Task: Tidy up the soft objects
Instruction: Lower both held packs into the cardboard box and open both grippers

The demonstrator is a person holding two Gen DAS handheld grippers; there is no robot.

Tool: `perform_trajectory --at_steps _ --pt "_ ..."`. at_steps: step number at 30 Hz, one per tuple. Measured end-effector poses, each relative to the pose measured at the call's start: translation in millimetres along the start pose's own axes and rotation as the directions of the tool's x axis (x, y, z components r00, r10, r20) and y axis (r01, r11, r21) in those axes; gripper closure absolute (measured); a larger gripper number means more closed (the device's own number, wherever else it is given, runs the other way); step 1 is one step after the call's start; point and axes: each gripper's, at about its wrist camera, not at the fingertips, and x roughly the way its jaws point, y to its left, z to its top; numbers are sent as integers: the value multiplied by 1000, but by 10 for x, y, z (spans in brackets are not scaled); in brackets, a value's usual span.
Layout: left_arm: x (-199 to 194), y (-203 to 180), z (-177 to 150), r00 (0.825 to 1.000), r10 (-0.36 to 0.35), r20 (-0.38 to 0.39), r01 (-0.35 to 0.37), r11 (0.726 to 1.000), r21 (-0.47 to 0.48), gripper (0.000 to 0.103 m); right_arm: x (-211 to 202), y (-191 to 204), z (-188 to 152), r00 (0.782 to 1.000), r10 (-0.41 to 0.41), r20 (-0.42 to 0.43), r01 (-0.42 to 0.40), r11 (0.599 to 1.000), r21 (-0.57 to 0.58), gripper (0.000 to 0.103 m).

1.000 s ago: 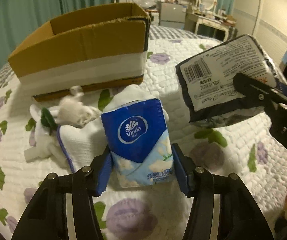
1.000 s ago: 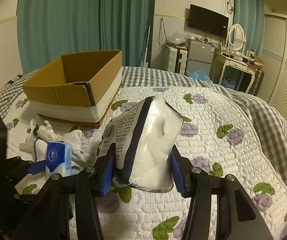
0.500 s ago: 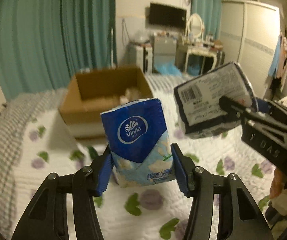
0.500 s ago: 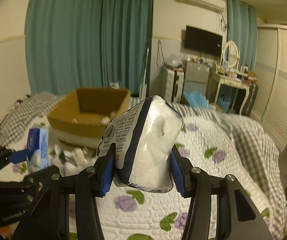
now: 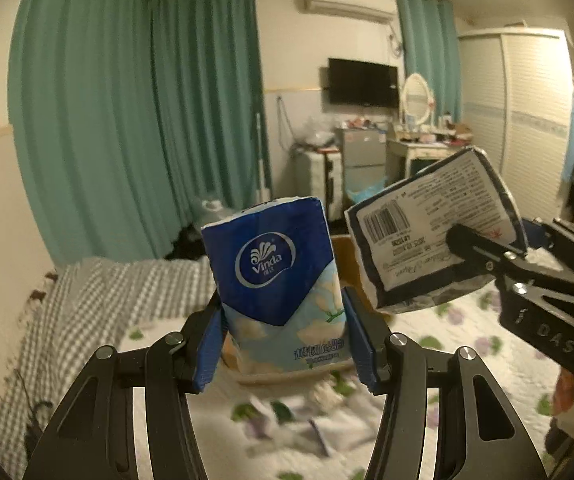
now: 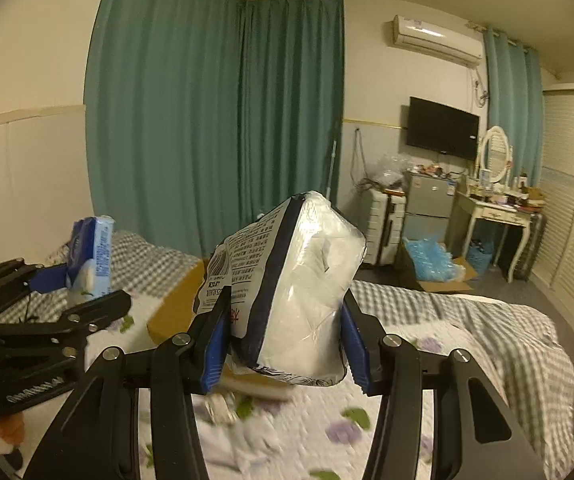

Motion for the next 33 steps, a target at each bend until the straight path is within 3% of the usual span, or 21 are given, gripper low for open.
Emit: perform_trajectory --at_steps 6,11,18,22,24,26,30,33 --pt "710 228 106 998 52 -38 -51 999 12 50 751 65 89 998 37 -49 -36 999 22 54" --pt "1308 316 14 991 76 -109 -75 997 18 50 1482 77 -90 988 60 -139 -54 997 49 54" --pt "1858 343 -180 981 74 -180 -64 996 58 49 2021 -6 -350 978 78 -194 -64 995 81 54" --pt "1914 255 -221 984 67 -163 -52 994 95 45 2112 -81 -390 975 94 -201 -78 993 85 48" --pt "1932 248 -220 985 55 -163 -40 995 94 37 2127 -96 -380 976 81 -200 -66 995 78 40" --pt "1952 262 -197 982 61 -181 -45 995 90 37 2067 -128 -355 980 63 -191 -49 996 75 17" --pt "1810 291 -104 982 81 -170 -68 995 79 36 1849 -173 -208 985 39 -165 -26 997 79 16" --pt "1620 309 13 985 95 -147 -83 993 83 36 1523 -156 -30 991 8 -133 0 998 60 9"
